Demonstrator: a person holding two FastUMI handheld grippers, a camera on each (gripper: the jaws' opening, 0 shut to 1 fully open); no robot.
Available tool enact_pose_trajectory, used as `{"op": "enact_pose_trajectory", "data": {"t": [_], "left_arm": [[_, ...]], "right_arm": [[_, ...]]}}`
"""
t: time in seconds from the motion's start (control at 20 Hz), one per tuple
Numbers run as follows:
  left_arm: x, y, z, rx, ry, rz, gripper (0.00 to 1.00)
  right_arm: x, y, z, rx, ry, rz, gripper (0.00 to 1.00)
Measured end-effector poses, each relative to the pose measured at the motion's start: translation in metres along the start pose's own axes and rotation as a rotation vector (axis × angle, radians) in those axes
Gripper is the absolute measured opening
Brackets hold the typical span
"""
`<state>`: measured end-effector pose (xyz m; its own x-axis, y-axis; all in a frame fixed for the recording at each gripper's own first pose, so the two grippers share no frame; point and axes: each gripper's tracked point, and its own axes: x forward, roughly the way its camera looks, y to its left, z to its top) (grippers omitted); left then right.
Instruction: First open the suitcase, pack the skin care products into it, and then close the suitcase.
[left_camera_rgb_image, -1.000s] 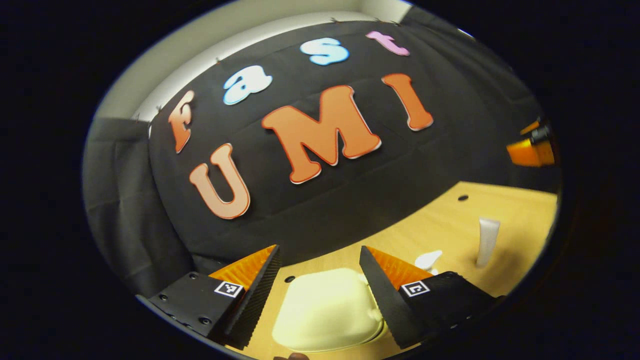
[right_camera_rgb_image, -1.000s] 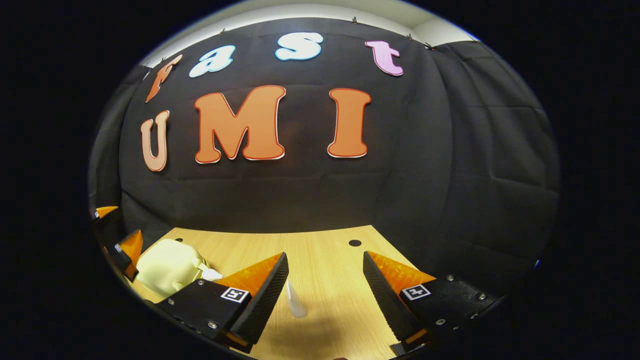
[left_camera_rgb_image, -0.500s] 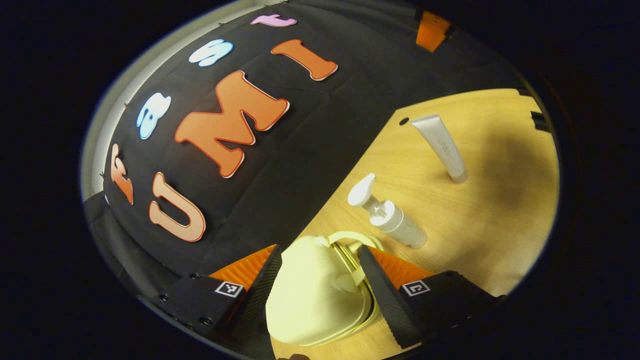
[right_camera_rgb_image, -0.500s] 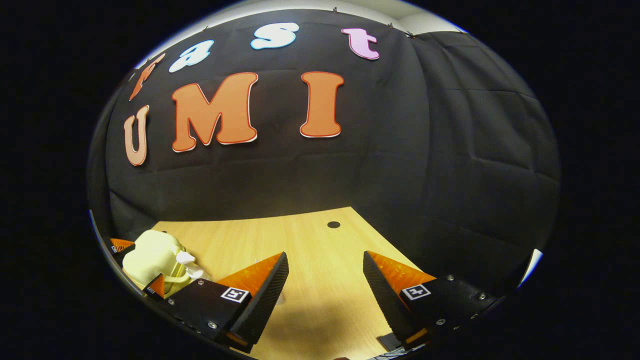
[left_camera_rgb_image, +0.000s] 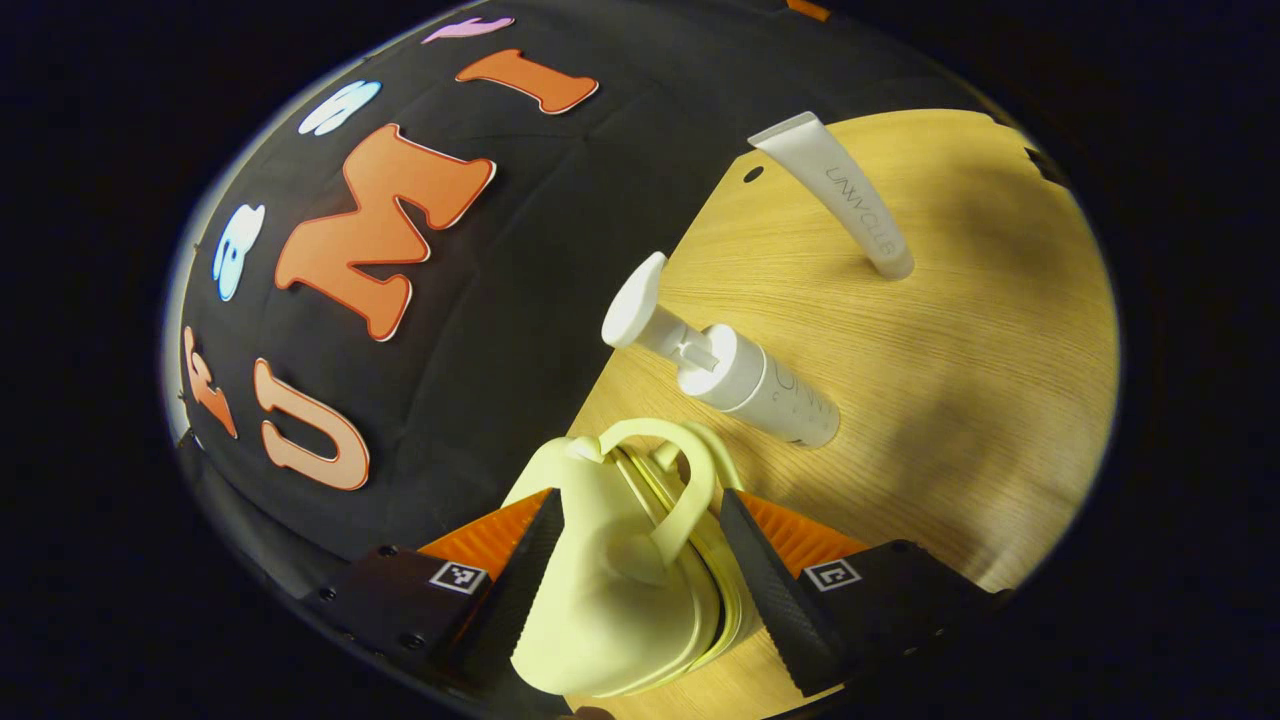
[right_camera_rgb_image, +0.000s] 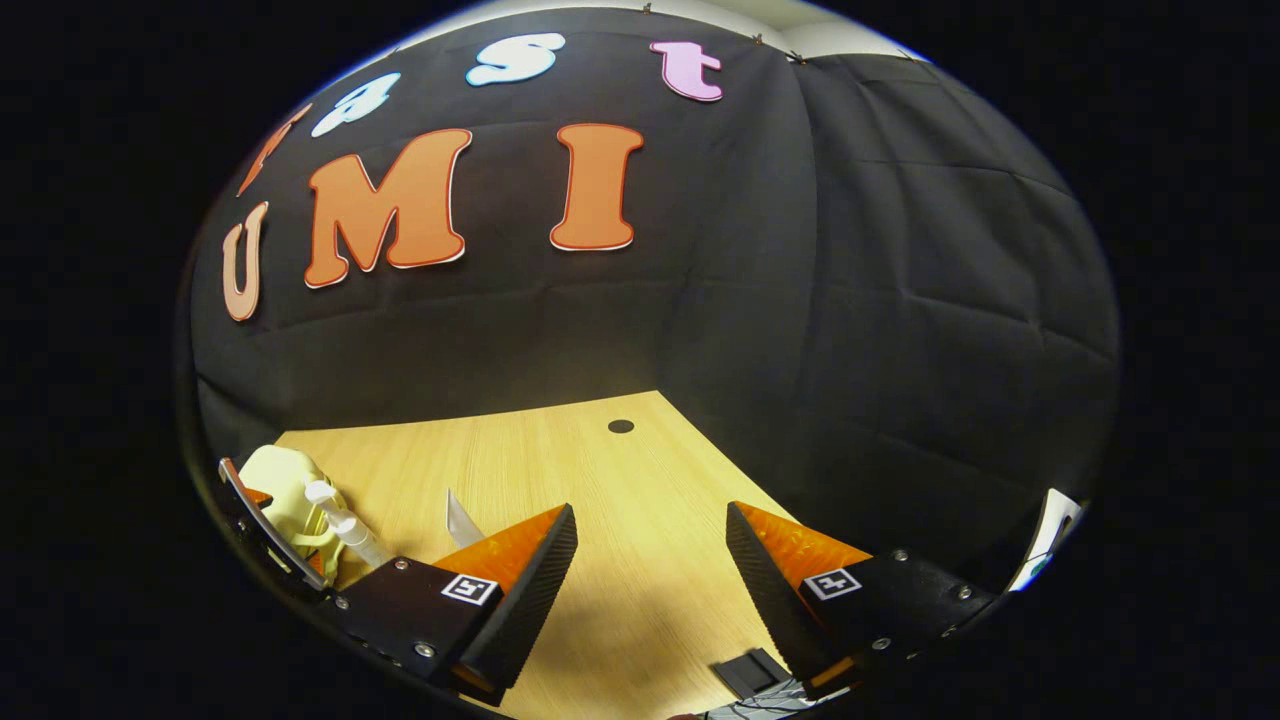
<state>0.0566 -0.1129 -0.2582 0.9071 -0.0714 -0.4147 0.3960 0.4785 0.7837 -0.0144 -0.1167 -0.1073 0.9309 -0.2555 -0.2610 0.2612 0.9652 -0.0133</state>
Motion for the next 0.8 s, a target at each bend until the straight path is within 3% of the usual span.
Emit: {"op": "enact_pose_trajectory", "data": {"t": [0.2, 0.5, 0.6, 0.65, 0.7, 0.75, 0.8], "left_arm": [[0.018, -0.013, -0.006, 0.007, 0.023, -0.047, 0.99], [0.033, -0.015, -0.010, 0.029, 0.042, -0.056, 0.97], [0.036, -0.016, -0.010, 0.037, 0.044, -0.058, 0.87], [0.039, -0.017, -0.012, 0.038, 0.046, -0.065, 0.71], [0.040, -0.021, -0.010, 0.040, 0.046, -0.068, 0.66], [0.041, -0.024, -0.011, 0.050, 0.045, -0.078, 0.46], [0.041, -0.024, -0.010, 0.066, 0.046, -0.075, 0.43]], "right_arm": [[-0.005, 0.008, 0.003, 0.019, 0.001, 0.031, 0.96], [-0.007, 0.013, 0.005, -0.011, -0.001, 0.024, 0.95], [-0.007, 0.012, 0.007, -0.003, 0.000, 0.018, 0.95], [-0.006, 0.011, 0.008, 0.000, -0.003, 0.014, 0.95], [-0.007, 0.011, 0.010, 0.003, -0.005, 0.010, 0.95], [-0.007, 0.011, 0.011, 0.005, -0.006, 0.010, 0.95], [-0.007, 0.012, 0.012, 0.004, -0.007, 0.010, 0.95]]}}
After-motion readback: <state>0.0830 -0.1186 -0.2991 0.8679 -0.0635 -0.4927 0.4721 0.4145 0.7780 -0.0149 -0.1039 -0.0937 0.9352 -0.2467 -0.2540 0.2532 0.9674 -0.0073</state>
